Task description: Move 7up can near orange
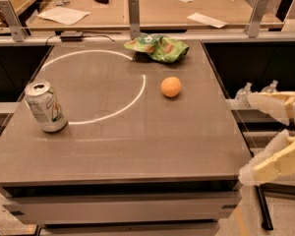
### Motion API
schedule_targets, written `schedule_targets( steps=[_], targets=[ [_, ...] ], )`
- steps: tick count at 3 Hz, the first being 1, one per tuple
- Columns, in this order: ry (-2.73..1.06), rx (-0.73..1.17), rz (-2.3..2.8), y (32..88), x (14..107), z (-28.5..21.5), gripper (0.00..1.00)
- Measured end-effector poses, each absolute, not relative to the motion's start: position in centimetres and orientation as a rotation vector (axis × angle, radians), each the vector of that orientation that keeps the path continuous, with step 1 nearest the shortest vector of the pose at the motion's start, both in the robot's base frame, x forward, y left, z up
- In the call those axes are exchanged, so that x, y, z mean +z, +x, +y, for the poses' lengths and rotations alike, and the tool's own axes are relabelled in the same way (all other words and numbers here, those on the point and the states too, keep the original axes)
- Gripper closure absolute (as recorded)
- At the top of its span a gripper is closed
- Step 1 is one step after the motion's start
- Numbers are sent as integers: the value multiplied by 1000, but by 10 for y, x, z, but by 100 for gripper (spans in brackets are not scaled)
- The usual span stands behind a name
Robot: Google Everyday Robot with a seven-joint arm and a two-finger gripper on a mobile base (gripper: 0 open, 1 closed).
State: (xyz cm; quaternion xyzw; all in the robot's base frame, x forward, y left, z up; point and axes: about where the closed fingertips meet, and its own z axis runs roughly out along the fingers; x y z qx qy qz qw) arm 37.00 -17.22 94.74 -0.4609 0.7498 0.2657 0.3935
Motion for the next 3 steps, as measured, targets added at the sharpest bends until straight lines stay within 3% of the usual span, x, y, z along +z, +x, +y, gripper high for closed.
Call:
schedule_targets(
  steps=[3],
  targets=[
    [-1088, 722, 1962, 355, 932, -152, 0]
  ],
)
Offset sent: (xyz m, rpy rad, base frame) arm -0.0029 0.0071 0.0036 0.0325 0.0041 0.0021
